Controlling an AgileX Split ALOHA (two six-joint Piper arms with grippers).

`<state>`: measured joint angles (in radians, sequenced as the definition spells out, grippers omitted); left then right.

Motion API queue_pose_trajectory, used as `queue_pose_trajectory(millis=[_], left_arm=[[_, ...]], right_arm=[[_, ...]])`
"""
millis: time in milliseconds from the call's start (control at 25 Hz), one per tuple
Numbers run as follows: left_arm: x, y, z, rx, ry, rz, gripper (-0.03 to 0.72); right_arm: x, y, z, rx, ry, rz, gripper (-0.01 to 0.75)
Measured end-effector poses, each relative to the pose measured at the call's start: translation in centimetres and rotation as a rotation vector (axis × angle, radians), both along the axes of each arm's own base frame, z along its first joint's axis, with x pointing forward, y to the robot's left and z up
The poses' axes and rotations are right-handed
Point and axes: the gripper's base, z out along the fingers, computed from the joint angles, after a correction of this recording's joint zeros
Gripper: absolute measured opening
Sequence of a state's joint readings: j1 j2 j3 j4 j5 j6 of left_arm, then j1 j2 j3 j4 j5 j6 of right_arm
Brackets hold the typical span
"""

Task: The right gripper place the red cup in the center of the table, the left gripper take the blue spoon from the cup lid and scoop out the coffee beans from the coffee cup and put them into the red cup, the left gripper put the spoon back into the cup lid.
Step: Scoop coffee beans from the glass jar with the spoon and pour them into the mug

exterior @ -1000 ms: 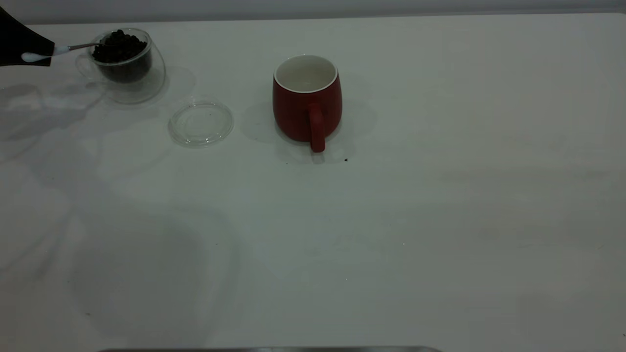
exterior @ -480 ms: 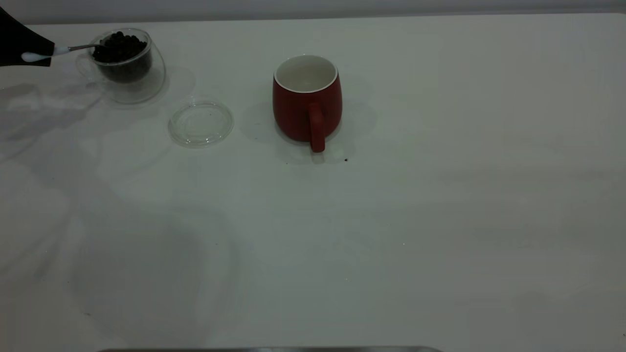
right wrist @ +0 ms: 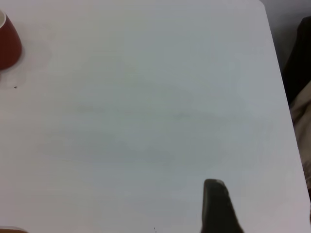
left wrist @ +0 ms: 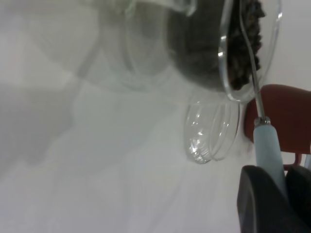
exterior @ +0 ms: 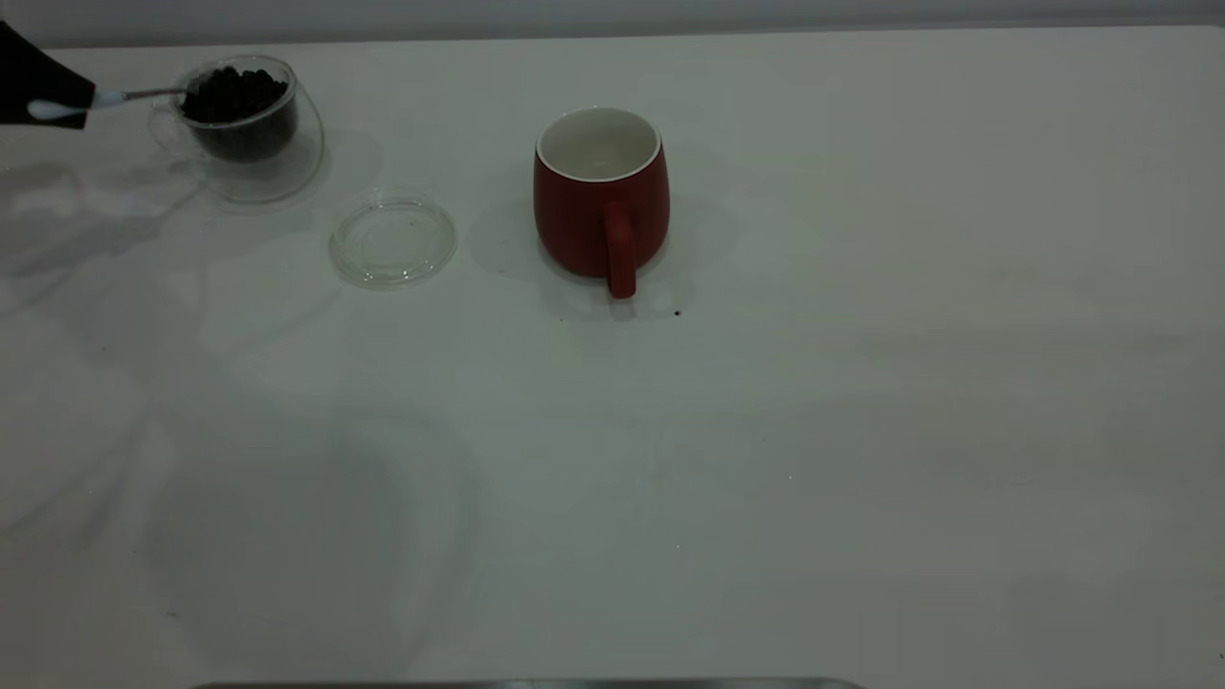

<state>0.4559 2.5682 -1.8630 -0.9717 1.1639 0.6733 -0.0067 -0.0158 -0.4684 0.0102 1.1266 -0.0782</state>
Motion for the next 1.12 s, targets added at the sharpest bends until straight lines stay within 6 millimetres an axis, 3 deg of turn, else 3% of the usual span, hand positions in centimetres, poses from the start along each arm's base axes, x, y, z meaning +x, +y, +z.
queue_pose_trajectory(millis=[480, 720, 1120], left_arm=[[0.3, -0.9, 0.1, -0.003, 0.008, -0.011, 0.124], [0.5, -1.1, 1.5, 0.009, -0.014, -0.014, 0.124], [1.3, -4.3, 1.8, 0.008, -0.012, -0.078, 0.124]], right_arm=[[0.0, 0.0, 0.0, 0.000, 0.000, 0.000, 0.479], [0.0, 0.0, 0.0, 0.000, 0.000, 0.000, 0.479], [0.0, 0.0, 0.0, 0.000, 0.000, 0.000, 0.479]])
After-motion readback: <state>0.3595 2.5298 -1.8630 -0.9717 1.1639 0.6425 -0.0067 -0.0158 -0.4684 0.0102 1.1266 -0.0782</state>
